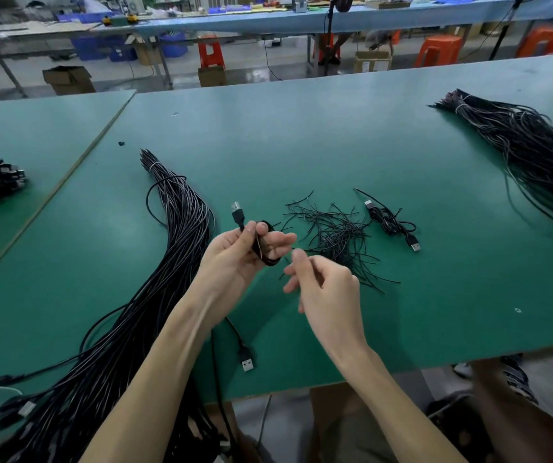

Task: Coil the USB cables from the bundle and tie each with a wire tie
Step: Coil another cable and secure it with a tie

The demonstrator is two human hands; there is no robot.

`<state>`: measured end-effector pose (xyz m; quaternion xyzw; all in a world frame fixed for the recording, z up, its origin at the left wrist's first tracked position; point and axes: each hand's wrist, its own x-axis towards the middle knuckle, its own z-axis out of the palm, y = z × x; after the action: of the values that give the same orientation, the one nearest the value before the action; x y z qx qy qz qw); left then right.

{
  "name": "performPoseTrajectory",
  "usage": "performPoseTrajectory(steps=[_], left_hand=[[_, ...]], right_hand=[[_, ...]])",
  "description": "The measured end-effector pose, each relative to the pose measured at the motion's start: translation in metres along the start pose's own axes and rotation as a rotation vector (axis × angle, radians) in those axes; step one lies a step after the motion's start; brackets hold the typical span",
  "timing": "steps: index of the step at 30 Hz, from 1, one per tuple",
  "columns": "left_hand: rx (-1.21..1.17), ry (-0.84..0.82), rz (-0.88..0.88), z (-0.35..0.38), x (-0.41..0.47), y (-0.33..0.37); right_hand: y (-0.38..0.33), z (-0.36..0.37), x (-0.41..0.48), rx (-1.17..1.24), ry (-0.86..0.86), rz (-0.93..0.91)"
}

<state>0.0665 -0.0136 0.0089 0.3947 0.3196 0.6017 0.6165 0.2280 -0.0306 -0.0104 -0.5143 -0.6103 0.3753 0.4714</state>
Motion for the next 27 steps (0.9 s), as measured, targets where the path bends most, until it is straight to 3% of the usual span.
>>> performPoseTrajectory(steps=[4, 9, 11, 16, 27], left_hand=[[-0.05, -0.047, -0.071, 0.001, 0.0, -0.001], [0.029, -0.121, -0.13, 0.005, -0.001, -0.003], [0.052, -0.128, -0.136, 0.006, -0.002, -0.003], [0.192, -0.161, -0.156, 0.007, -0.004, -0.001], [0.436, -0.121, -0.046, 0.006, -0.002, -0.011]], right_hand=[[0.002, -0.004, 0.009, 0.089, 0.081, -0.035], [-0.002, 0.004, 0.019, 0.288, -0.129, 0.008], [-0.001, 0.005, 0.02, 0.311, -0.121, 0.003], [0.007, 0.004, 0.018, 0.29, -0.067, 0.02], [0.003, 0.004, 0.017, 0.079, 0.068, -0.126]])
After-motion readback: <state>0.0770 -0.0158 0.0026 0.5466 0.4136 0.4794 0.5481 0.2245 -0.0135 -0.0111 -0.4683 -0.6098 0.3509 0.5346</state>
